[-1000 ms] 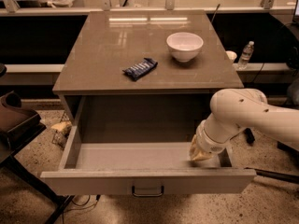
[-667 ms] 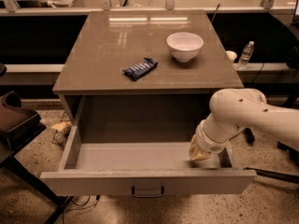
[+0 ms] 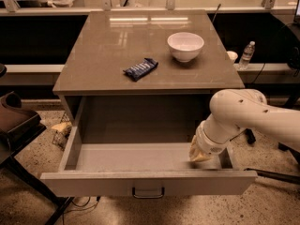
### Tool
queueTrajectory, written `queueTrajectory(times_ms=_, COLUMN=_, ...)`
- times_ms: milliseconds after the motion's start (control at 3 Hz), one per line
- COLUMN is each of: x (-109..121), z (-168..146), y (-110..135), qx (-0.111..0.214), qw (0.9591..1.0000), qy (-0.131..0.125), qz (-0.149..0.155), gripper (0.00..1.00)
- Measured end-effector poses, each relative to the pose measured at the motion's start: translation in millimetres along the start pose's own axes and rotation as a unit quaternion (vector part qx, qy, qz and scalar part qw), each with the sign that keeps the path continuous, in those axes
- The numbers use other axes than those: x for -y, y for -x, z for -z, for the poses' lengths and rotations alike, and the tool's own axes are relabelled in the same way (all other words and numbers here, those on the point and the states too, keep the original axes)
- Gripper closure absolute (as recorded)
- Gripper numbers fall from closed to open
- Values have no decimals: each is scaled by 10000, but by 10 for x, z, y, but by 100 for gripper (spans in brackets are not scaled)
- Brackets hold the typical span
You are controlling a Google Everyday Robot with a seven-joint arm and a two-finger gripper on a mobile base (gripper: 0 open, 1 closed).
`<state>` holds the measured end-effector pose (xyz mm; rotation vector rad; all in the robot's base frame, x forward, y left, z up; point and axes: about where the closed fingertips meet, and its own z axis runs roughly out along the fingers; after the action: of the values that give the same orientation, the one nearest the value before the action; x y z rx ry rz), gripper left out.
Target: Open top drawer
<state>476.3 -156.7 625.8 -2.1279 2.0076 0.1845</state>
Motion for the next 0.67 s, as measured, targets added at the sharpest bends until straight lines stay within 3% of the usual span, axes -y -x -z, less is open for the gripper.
queueTrajectory(times_ms=333, x=-6, z=-5, y=1, qx=-2, qw=10000, qy=7, qz=3, gripper=12)
queueTrajectory(times_ms=667, x=-12, z=-9, y=3, qx=-3, qw=10000, qy=15, qz=6, gripper=0)
